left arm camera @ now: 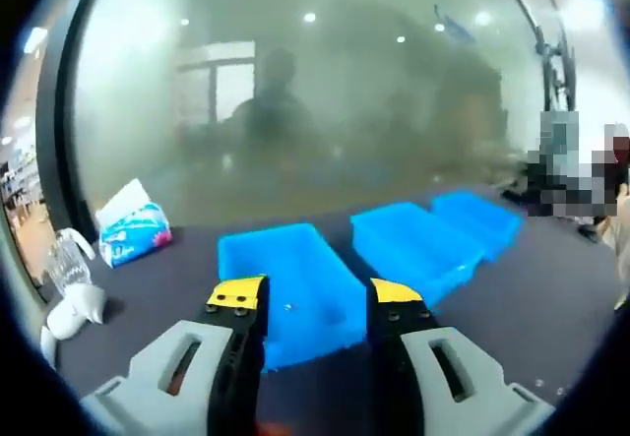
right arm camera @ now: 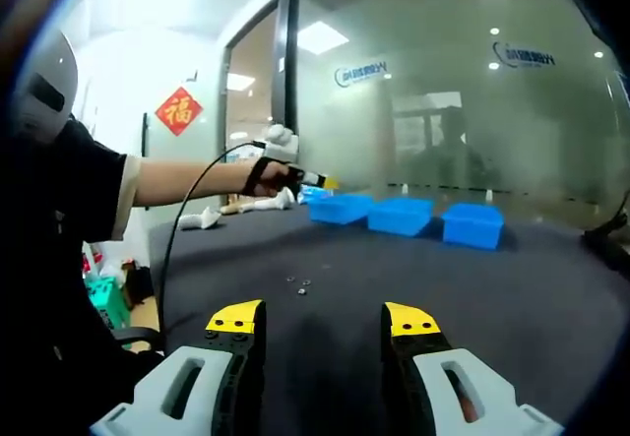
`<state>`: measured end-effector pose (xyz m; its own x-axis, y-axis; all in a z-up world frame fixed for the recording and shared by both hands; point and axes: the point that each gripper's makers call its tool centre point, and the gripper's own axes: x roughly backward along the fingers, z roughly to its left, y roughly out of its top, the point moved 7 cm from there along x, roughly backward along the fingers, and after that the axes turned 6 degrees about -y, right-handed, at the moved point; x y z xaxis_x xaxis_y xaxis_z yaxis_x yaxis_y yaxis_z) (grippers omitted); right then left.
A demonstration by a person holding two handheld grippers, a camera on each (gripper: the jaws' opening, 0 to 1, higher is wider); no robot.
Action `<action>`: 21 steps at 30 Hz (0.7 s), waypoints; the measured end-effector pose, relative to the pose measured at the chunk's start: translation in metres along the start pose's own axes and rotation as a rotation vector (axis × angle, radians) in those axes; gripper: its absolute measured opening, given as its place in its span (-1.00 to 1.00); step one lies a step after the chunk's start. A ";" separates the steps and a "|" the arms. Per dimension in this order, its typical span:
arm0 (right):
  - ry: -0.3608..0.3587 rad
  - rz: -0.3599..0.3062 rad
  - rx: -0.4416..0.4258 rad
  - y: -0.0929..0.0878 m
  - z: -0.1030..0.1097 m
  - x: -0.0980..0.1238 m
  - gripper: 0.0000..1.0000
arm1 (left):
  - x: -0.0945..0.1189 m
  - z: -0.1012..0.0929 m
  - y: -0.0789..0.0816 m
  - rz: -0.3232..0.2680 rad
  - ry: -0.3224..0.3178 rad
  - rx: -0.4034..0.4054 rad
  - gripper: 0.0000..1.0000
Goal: Sort the screws, nuts, and washers into the corresponding bins
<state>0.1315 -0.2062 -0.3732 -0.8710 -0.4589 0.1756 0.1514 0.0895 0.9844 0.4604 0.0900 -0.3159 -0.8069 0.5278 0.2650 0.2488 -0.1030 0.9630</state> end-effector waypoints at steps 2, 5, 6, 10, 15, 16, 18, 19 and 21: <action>-0.001 0.000 0.000 0.000 0.000 0.000 -0.13 | 0.014 -0.010 -0.002 -0.028 -0.023 -0.010 -0.24; -0.002 0.005 -0.001 -0.003 0.000 -0.004 -0.13 | 0.034 -0.031 -0.003 -0.083 -0.069 -0.029 -0.25; -0.002 0.004 0.000 -0.002 0.000 -0.005 -0.13 | 0.039 -0.035 -0.005 -0.089 -0.075 -0.028 -0.25; -0.001 -0.010 -0.003 0.002 0.002 -0.006 -0.13 | 0.077 -0.065 -0.011 -0.144 -0.150 -0.019 -0.24; -0.004 -0.016 0.002 0.005 0.001 -0.004 -0.13 | 0.125 -0.090 -0.027 -0.195 -0.237 0.043 -0.25; -0.004 -0.016 0.004 0.006 0.001 -0.004 -0.13 | 0.135 -0.095 -0.034 -0.194 -0.251 0.046 -0.25; 0.003 -0.009 0.011 0.007 0.000 -0.003 -0.13 | 0.152 -0.096 -0.047 -0.189 -0.270 0.069 -0.24; -0.001 -0.008 0.016 0.008 0.000 -0.002 -0.13 | 0.159 -0.096 -0.054 -0.184 -0.272 0.072 -0.24; -0.009 -0.014 0.014 0.009 -0.002 -0.001 -0.13 | 0.174 -0.093 -0.069 -0.168 -0.257 0.059 -0.23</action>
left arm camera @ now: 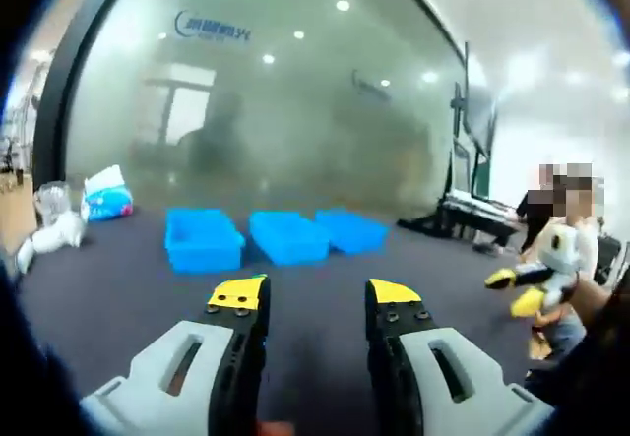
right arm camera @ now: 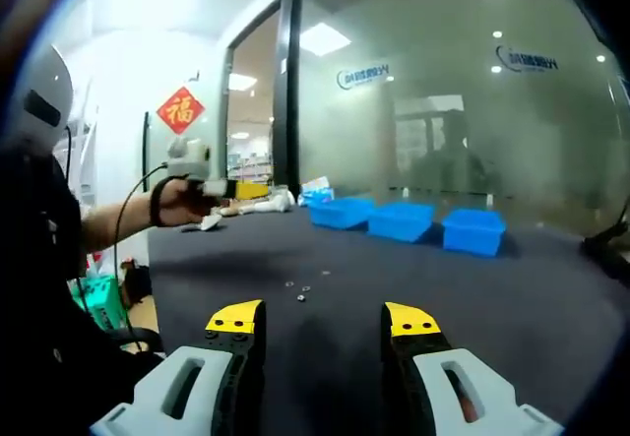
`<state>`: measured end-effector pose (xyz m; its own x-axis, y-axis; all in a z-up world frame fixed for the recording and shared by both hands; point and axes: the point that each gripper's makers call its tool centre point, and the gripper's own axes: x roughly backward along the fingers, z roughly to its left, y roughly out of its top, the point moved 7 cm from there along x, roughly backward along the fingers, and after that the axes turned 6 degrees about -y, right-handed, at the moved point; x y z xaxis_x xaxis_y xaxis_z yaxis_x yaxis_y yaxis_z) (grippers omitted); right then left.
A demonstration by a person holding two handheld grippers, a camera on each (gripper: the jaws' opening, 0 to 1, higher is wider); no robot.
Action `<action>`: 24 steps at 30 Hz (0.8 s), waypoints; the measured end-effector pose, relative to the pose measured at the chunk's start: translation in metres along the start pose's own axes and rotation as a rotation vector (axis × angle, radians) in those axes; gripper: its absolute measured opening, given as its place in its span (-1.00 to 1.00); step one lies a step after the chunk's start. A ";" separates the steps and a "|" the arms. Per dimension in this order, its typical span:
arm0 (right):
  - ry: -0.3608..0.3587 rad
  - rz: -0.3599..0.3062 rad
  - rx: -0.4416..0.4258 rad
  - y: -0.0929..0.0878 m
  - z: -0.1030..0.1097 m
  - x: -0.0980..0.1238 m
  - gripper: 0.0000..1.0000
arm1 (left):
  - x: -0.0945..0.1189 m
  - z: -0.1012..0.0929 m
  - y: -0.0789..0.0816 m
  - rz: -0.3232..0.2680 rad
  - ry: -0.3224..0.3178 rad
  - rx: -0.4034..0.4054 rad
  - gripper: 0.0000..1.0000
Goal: Sort the screws, nuts, and washers into the corresponding bins
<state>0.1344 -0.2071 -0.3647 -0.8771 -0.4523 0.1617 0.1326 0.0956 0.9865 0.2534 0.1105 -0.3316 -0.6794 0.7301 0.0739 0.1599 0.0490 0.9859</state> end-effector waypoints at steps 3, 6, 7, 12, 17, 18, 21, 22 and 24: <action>-0.009 -0.001 0.002 0.000 -0.001 0.001 -0.13 | 0.018 -0.002 -0.013 0.017 0.010 -0.019 -0.21; -0.011 -0.001 0.005 0.001 -0.001 0.002 -0.13 | 0.033 -0.006 -0.021 0.032 0.011 -0.030 -0.18; -0.010 0.000 0.007 0.001 0.000 0.002 -0.13 | 0.038 -0.009 -0.023 0.039 0.010 -0.042 -0.18; -0.010 0.000 0.015 0.003 0.000 0.003 -0.13 | 0.056 -0.020 -0.030 0.070 -0.023 -0.060 -0.13; -0.010 0.003 0.016 0.002 -0.001 0.004 -0.13 | 0.067 -0.020 -0.032 0.088 -0.023 -0.062 -0.12; -0.009 0.004 0.017 0.001 -0.001 0.004 -0.13 | 0.069 -0.019 -0.032 0.089 -0.020 -0.063 -0.12; -0.003 0.008 0.020 0.000 -0.001 0.004 -0.13 | 0.069 -0.021 -0.031 0.099 -0.030 -0.066 -0.12; -0.002 0.009 0.020 0.000 -0.001 0.004 -0.13 | 0.069 -0.021 -0.031 0.104 -0.036 -0.070 -0.12; 0.002 0.010 0.022 0.000 -0.001 0.004 -0.13 | 0.064 -0.024 -0.031 0.135 -0.067 -0.093 -0.12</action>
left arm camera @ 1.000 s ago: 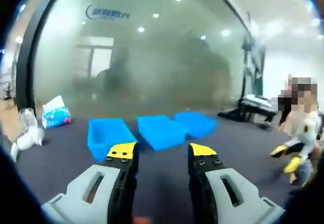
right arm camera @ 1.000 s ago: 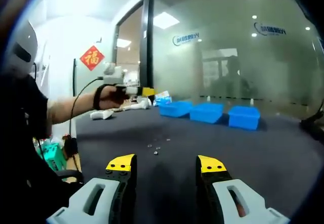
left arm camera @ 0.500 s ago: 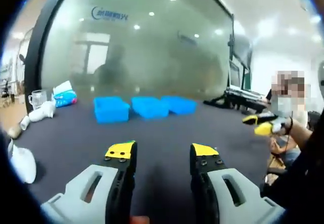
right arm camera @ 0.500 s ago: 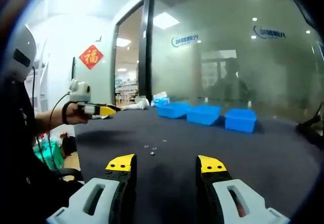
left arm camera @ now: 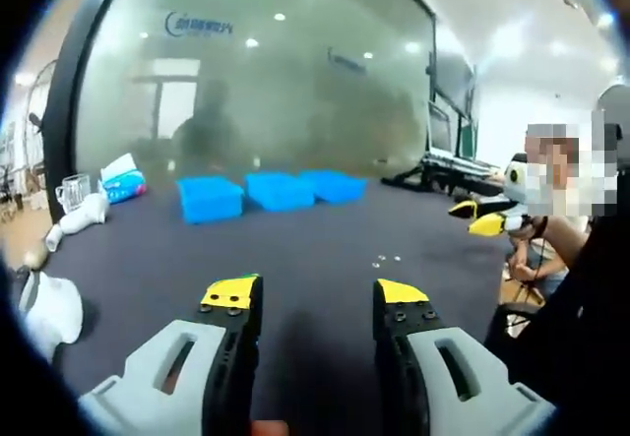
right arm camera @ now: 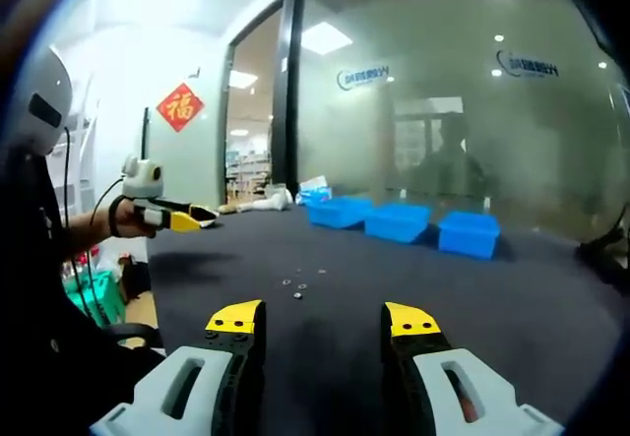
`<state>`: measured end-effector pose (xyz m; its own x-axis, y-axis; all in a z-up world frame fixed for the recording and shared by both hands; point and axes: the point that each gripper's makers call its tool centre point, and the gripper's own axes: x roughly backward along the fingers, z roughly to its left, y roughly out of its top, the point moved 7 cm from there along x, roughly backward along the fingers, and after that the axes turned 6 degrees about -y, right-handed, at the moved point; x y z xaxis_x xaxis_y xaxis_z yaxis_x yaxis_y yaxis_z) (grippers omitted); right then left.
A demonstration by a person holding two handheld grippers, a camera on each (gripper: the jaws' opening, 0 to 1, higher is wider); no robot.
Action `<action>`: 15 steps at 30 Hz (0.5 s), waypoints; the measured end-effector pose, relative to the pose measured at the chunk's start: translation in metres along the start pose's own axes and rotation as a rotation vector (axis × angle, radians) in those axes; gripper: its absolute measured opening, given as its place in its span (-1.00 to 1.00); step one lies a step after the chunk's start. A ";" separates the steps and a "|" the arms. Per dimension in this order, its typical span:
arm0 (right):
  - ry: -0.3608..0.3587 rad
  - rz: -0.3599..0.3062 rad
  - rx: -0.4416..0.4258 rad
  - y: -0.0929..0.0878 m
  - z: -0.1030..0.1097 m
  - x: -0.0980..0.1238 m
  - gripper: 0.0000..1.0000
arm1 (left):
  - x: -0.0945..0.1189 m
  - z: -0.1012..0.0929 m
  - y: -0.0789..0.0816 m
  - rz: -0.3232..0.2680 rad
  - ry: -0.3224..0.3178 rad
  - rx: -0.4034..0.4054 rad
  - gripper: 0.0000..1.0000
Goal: Sort the screws, nuts, and washers into the corresponding bins
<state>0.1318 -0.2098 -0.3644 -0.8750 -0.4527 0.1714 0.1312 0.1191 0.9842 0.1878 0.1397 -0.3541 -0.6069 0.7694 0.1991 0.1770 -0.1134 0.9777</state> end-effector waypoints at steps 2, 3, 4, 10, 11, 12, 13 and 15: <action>0.002 0.000 0.001 0.000 0.000 0.001 -0.13 | -0.005 -0.002 0.001 0.022 -0.026 -0.016 -0.12; 0.003 0.000 0.001 0.000 0.000 0.001 -0.13 | -0.007 -0.004 0.001 0.034 -0.044 -0.023 -0.12; 0.003 0.000 0.001 -0.001 -0.001 0.002 -0.13 | -0.009 -0.005 0.002 0.043 -0.058 -0.026 -0.12; 0.002 0.008 0.000 -0.004 -0.003 0.003 -0.13 | -0.020 -0.007 0.008 0.079 -0.118 -0.044 -0.12; 0.001 0.008 0.000 -0.004 -0.004 0.004 -0.13 | -0.022 -0.008 0.009 0.086 -0.130 -0.046 -0.12; 0.001 0.008 0.000 -0.004 -0.004 0.004 -0.13 | -0.023 -0.009 0.010 0.092 -0.144 -0.048 -0.12; 0.001 0.007 -0.001 -0.004 -0.005 0.004 -0.13 | -0.025 -0.010 0.011 0.096 -0.155 -0.050 -0.12; 0.000 0.006 -0.002 -0.004 -0.006 0.004 -0.13 | -0.028 -0.010 0.013 0.110 -0.178 -0.056 -0.12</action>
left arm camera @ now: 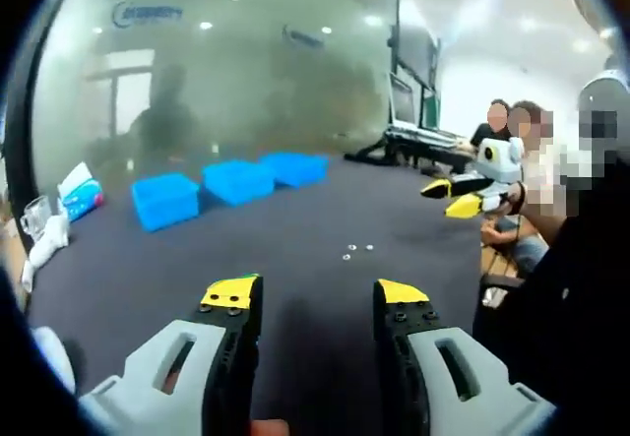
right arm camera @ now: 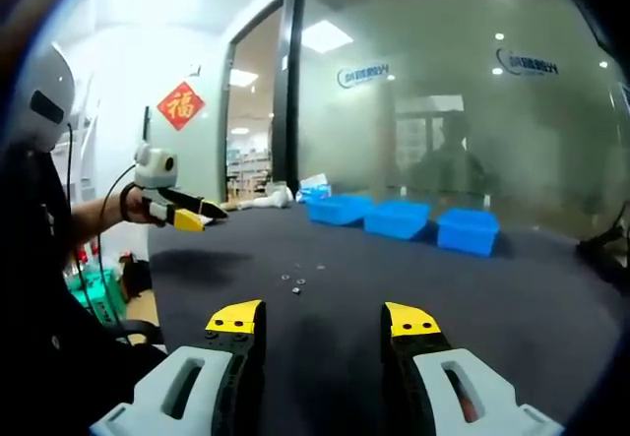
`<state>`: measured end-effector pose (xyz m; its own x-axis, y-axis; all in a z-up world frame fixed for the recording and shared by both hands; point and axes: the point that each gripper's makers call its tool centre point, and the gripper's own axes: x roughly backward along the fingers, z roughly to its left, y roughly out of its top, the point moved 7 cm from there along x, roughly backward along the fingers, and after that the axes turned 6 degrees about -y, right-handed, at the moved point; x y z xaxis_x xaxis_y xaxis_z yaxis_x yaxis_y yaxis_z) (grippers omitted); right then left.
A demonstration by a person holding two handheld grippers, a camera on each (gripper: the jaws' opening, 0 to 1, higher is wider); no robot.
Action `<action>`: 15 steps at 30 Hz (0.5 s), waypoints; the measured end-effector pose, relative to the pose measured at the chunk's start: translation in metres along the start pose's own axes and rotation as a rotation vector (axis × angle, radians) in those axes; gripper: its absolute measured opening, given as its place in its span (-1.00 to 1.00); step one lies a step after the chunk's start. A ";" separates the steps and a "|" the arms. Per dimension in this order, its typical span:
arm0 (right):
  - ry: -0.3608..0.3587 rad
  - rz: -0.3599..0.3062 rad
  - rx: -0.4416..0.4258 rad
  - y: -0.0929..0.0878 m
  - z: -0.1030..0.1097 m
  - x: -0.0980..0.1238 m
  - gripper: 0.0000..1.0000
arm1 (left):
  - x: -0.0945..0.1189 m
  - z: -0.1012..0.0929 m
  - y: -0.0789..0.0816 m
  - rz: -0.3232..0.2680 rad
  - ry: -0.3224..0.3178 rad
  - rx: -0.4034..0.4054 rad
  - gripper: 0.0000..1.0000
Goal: Sort the screws, nuts, and washers into the corresponding bins
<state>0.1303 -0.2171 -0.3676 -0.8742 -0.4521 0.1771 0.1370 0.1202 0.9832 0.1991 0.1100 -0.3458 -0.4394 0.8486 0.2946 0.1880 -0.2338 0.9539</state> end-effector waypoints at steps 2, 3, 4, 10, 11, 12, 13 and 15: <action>0.000 0.001 -0.001 -0.001 0.000 0.000 -0.13 | -0.003 0.000 0.002 0.014 -0.016 -0.008 -0.12; 0.000 0.002 -0.001 -0.001 0.000 0.000 -0.13 | -0.006 0.001 0.003 0.026 -0.027 -0.017 -0.12; 0.001 0.003 -0.001 -0.001 -0.001 0.000 -0.13 | -0.008 0.001 0.004 0.036 -0.037 -0.026 -0.12; 0.000 0.005 0.000 -0.003 -0.002 0.002 -0.13 | -0.024 -0.002 0.010 0.099 -0.105 -0.074 -0.13; 0.000 0.005 -0.001 -0.003 -0.003 0.002 -0.13 | -0.028 -0.004 0.012 0.113 -0.119 -0.083 -0.13; 0.000 0.005 -0.003 -0.003 -0.003 0.002 -0.13 | -0.034 -0.005 0.014 0.125 -0.137 -0.096 -0.13; -0.001 0.006 -0.001 -0.003 -0.003 0.002 -0.13 | -0.038 -0.007 0.016 0.139 -0.155 -0.107 -0.13; -0.001 0.005 -0.002 -0.003 -0.004 0.002 -0.13 | -0.047 -0.010 0.018 0.179 -0.190 -0.136 -0.13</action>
<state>0.1300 -0.2217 -0.3704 -0.8738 -0.4507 0.1824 0.1429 0.1206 0.9824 0.2150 0.0610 -0.3416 -0.2354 0.8590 0.4547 0.1229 -0.4378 0.8906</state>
